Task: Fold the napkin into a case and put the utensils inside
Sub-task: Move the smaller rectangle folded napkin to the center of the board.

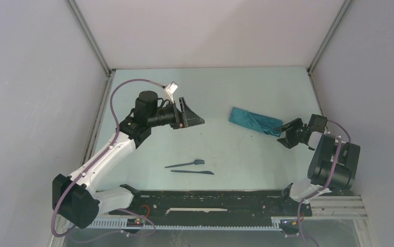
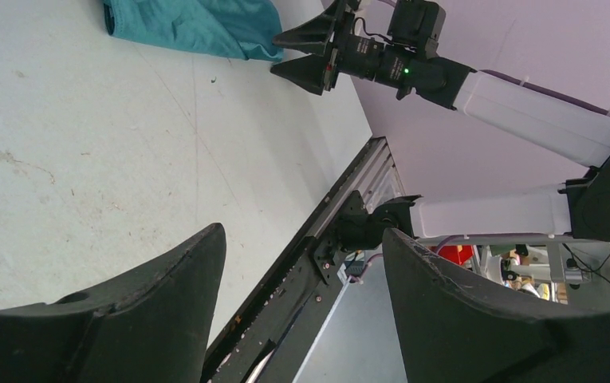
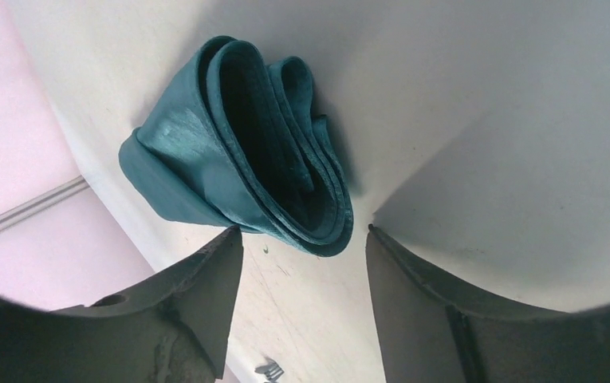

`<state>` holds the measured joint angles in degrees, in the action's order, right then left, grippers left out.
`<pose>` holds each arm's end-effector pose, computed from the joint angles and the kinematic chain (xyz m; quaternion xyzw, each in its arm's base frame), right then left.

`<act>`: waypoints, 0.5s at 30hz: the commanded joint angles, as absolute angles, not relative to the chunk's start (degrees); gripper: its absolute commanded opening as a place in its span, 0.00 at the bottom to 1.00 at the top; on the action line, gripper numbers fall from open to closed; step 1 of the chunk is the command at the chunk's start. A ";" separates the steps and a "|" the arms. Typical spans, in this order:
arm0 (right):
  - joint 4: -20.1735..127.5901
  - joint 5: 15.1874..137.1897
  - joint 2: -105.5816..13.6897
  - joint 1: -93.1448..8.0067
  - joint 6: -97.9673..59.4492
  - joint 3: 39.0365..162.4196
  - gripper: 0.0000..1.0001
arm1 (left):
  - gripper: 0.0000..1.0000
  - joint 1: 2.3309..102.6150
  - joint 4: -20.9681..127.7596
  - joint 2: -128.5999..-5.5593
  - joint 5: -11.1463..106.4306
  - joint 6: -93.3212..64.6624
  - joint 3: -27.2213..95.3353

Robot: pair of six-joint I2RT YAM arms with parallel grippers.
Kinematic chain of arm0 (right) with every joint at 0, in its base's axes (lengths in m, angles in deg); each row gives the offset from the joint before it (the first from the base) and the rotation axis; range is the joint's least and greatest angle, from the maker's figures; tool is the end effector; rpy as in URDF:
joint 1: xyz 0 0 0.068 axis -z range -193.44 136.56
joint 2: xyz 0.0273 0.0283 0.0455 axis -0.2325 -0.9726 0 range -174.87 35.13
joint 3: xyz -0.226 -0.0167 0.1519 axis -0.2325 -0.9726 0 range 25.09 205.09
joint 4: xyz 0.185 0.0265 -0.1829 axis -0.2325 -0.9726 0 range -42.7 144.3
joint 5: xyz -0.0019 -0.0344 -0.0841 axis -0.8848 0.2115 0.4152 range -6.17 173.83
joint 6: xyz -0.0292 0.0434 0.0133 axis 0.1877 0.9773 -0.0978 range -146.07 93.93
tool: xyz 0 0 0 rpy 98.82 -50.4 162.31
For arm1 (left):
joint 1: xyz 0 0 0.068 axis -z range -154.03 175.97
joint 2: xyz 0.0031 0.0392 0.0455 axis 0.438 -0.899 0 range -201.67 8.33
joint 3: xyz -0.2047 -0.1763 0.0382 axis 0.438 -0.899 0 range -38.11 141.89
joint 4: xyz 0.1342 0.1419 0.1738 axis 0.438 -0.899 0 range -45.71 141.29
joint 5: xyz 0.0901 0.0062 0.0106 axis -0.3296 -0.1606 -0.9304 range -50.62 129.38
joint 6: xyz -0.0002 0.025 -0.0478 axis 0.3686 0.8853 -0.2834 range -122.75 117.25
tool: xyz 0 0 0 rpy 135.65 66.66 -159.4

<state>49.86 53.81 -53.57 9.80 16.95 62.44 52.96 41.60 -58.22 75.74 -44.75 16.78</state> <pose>0.2576 -0.0913 0.1368 0.4409 0.8147 0.2927 0.2372 0.2243 -0.1380 0.3277 0.0719 0.8009 -0.5158 0.2957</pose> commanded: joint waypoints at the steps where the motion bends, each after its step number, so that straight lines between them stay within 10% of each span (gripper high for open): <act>1: 49.68 53.47 -52.41 10.07 15.29 61.75 0.62 | 0.77 53.22 42.75 -56.44 77.04 -44.41 19.12; 8: 55.31 52.48 -58.53 11.93 14.61 65.39 0.28 | 0.77 53.22 42.68 -56.60 77.00 -44.25 18.21; 15: 45.03 53.55 -68.03 12.87 5.31 80.58 0.20 | 0.77 53.22 41.82 -56.79 76.87 -43.72 18.09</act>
